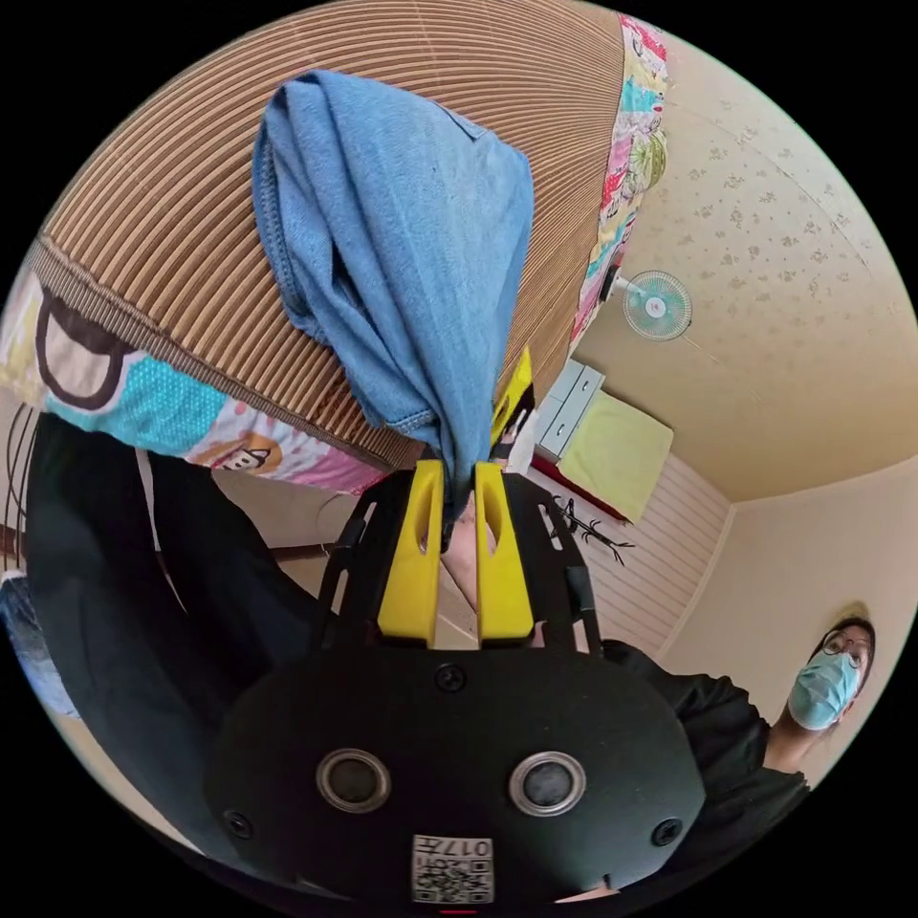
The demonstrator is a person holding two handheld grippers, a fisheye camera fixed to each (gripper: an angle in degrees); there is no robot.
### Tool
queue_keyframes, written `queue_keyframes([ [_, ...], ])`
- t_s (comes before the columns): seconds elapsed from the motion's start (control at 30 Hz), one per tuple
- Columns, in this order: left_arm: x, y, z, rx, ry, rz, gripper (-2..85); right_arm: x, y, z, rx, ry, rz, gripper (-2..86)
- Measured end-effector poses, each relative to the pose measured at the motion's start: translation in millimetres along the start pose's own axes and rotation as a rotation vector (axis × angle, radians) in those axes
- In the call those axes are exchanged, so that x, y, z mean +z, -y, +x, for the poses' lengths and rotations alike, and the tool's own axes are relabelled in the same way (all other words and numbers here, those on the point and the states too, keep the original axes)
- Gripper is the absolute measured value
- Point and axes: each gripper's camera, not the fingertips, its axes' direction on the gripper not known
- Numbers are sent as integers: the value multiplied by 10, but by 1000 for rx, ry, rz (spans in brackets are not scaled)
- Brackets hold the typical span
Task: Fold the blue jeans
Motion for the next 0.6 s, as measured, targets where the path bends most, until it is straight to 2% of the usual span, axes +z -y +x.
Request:
queue_keyframes([
  [0.07, -63, -51, 77, 24, -13, 0, 64, -21, 42, -176, -81, 42, -27, 79],
  [0.2, -248, -193, 338, 141, -28, 5, 84, -221, 63, -587, -207, 38, -31, 65],
  [0.3, -470, -277, 312, 71, -79, 54, 98, -581, 26, -1009, -314, -3, -5, 59],
  [0.4, -718, -367, 258, 25, -90, 137, 97, -1141, -78, -1466, -408, -23, 66, 55],
  [0.6, -715, -368, 494, 93, -29, 19, 95, -2561, -709, -2336, -624, -68, 403, 58],
])
